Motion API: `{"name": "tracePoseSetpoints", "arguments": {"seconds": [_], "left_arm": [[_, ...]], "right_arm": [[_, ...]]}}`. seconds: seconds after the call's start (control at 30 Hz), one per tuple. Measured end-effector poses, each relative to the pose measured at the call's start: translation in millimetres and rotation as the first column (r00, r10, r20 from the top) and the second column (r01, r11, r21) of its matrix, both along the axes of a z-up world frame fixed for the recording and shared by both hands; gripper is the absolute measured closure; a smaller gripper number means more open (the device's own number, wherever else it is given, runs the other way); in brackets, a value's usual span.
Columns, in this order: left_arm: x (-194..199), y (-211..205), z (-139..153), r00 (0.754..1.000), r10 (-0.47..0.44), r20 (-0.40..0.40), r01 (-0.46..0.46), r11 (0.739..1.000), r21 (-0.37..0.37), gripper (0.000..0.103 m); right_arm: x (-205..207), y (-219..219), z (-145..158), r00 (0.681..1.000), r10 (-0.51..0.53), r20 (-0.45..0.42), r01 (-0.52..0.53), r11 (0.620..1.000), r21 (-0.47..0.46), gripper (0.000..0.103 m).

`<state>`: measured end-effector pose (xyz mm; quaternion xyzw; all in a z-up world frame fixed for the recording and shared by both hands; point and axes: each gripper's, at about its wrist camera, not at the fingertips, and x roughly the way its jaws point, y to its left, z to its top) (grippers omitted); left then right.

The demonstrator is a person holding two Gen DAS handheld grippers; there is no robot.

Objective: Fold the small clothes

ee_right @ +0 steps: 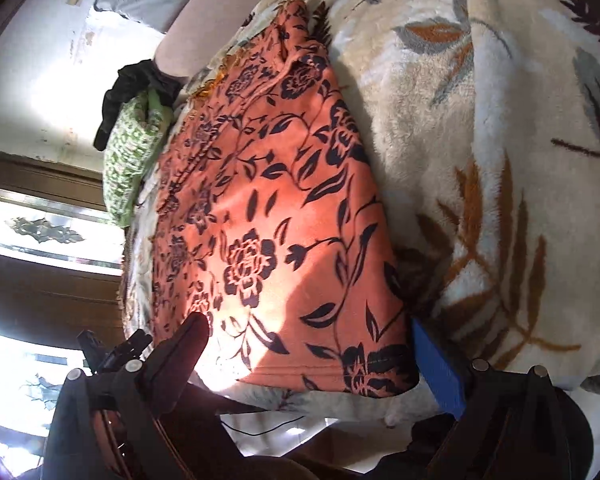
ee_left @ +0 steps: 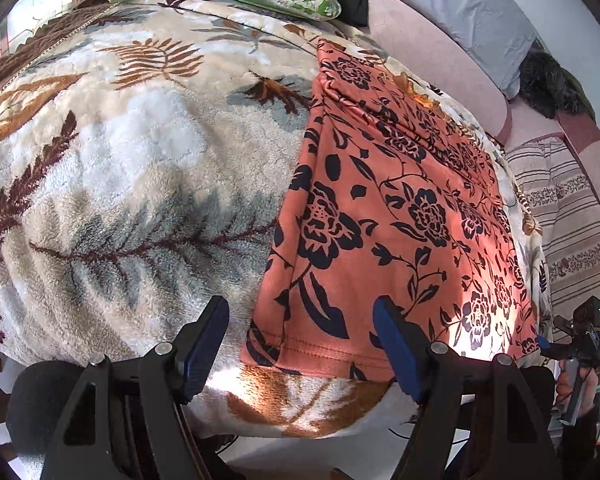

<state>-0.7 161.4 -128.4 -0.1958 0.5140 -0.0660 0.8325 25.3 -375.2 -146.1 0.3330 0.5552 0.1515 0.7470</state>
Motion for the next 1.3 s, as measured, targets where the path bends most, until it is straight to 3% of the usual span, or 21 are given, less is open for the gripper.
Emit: {"name": "tracePoseSetpoints", "arguments": {"seconds": [0.1, 0.2, 0.27, 0.33, 0.37, 0.4, 0.43, 0.53, 0.63, 0.7, 0.77, 0.83, 0.9, 1.0, 1.03, 1.07, 1.1, 1.2, 1.23, 1.27, 1.3], "left_arm": [[0.5, -0.4, -1.3, 1.0, 0.006, 0.01, -0.006, 1.0, -0.011, 0.028], [5.1, 0.1, -18.7, 0.998, 0.023, -0.05, -0.024, 0.999, -0.029, 0.028], [1.3, -4.1, -16.7, 0.999, 0.017, -0.032, -0.017, 1.0, -0.005, 0.03], [-3.2, -8.7, -10.1, 1.0, -0.017, -0.015, 0.016, 1.0, -0.022, 0.04], [-5.0, -10.6, -8.9, 1.0, -0.028, -0.008, 0.028, 1.0, -0.008, 0.041], [-5.0, -11.7, -11.4, 0.999, -0.029, -0.013, 0.029, 0.999, 0.025, 0.041], [-3.3, -11.1, -17.0, 0.999, -0.018, -0.032, 0.019, 0.998, 0.055, 0.042], [-2.0, -10.2, -19.0, 0.999, -0.002, -0.037, 0.003, 0.999, 0.038, 0.038], [0.0, -13.1, -19.8, 0.999, -0.019, -0.041, 0.021, 0.999, 0.038, 0.038], [1.4, -13.9, -21.8, 0.999, -0.015, -0.05, 0.019, 0.998, 0.066, 0.048], [2.8, -9.9, -21.0, 0.998, 0.0, -0.069, 0.007, 0.994, 0.106, 0.084], [0.7, 1.8, -17.6, 0.997, 0.02, -0.069, -0.018, 0.999, 0.033, 0.091], [-1.4, 3.3, -15.2, 0.998, 0.024, -0.054, -0.022, 0.999, 0.033, 0.091], [-1.4, -1.5, -24.4, 0.997, 0.034, -0.066, -0.031, 0.999, 0.045, 0.083], [-1.7, -4.0, -22.6, 0.998, 0.028, -0.057, -0.026, 0.999, 0.037, 0.072], [-1.5, -7.6, -20.3, 0.999, 0.014, -0.05, -0.013, 1.0, 0.027, 0.055], [-0.8, -12.6, -18.2, 0.999, 0.001, -0.049, 0.0, 0.999, 0.034, 0.048], [0.8, -26.2, -16.1, 0.998, -0.014, -0.062, 0.021, 0.993, 0.114, 0.044], [1.1, -27.7, -17.6, 0.998, -0.011, -0.067, 0.02, 0.992, 0.127, 0.049], [1.3, -27.9, -18.8, 0.997, -0.003, -0.074, 0.014, 0.988, 0.152, 0.072], [1.7, -27.3, -19.0, 0.997, -0.003, -0.082, 0.017, 0.984, 0.178, 0.084]], "right_arm": [[-3.8, -5.3, 1.4, 0.999, -0.04, 0.003, 0.04, 0.997, -0.064, 0.004], [-3.5, -12.2, 0.7, 0.998, -0.06, 0.017, 0.06, 0.998, -0.017, 0.004], [-0.5, -9.8, -9.0, 0.999, -0.046, -0.024, 0.046, 0.999, -0.006, 0.004], [-1.6, -4.6, -13.3, 0.998, -0.043, -0.037, 0.043, 0.999, 0.006, 0.015], [-3.2, -2.0, -10.8, 0.999, -0.038, -0.024, 0.039, 0.999, 0.019, 0.025], [-4.4, 1.2, -8.0, 0.999, -0.033, -0.007, 0.033, 0.999, 0.034, 0.027], [-4.7, 3.8, -6.4, 1.0, -0.029, 0.003, 0.029, 0.999, 0.034, 0.027], [-0.1, 2.4, -22.5, 0.997, -0.046, -0.064, 0.047, 0.999, 0.006, 0.027], [-1.6, 3.5, -11.6, 0.999, -0.034, -0.021, 0.035, 0.998, 0.046, 0.026], [-0.9, 5.7, -12.7, 0.999, -0.019, -0.026, 0.02, 0.999, 0.029, 0.027], [-0.8, -0.1, -27.7, 0.996, -0.044, -0.077, 0.047, 0.998, 0.044, 0.032], [-3.4, -7.0, -25.6, 0.995, -0.074, -0.072, 0.079, 0.994, 0.074, 0.043], [-5.0, -6.3, -19.7, 0.997, -0.062, -0.053, 0.066, 0.996, 0.066, 0.066], [-4.7, -12.2, -31.7, 0.991, -0.088, -0.099, 0.091, 0.996, 0.024, 0.066], [-4.1, -13.3, -32.0, 0.99, -0.095, -0.1, 0.099, 0.995, 0.032, 0.066], [-2.9, -11.4, -29.6, 0.993, -0.076, -0.095, 0.08, 0.996, 0.042, 0.059], [-2.4, -8.7, -27.6, 0.995, -0.054, -0.081, 0.059, 0.996, 0.06, 0.04], [-1.6, -4.9, -28.0, 0.997, -0.032, -0.066, 0.037, 0.997, 0.069, 0.036], [-1.1, -5.5, -28.4, 0.997, -0.035, -0.068, 0.04, 0.997, 0.073, 0.036], [-1.1, -5.1, -27.9, 0.997, -0.034, -0.067, 0.038, 0.997, 0.069, 0.037], [-1.2, -2.9, -25.8, 0.998, -0.027, -0.061, 0.029, 0.998, 0.048, 0.049]]}}
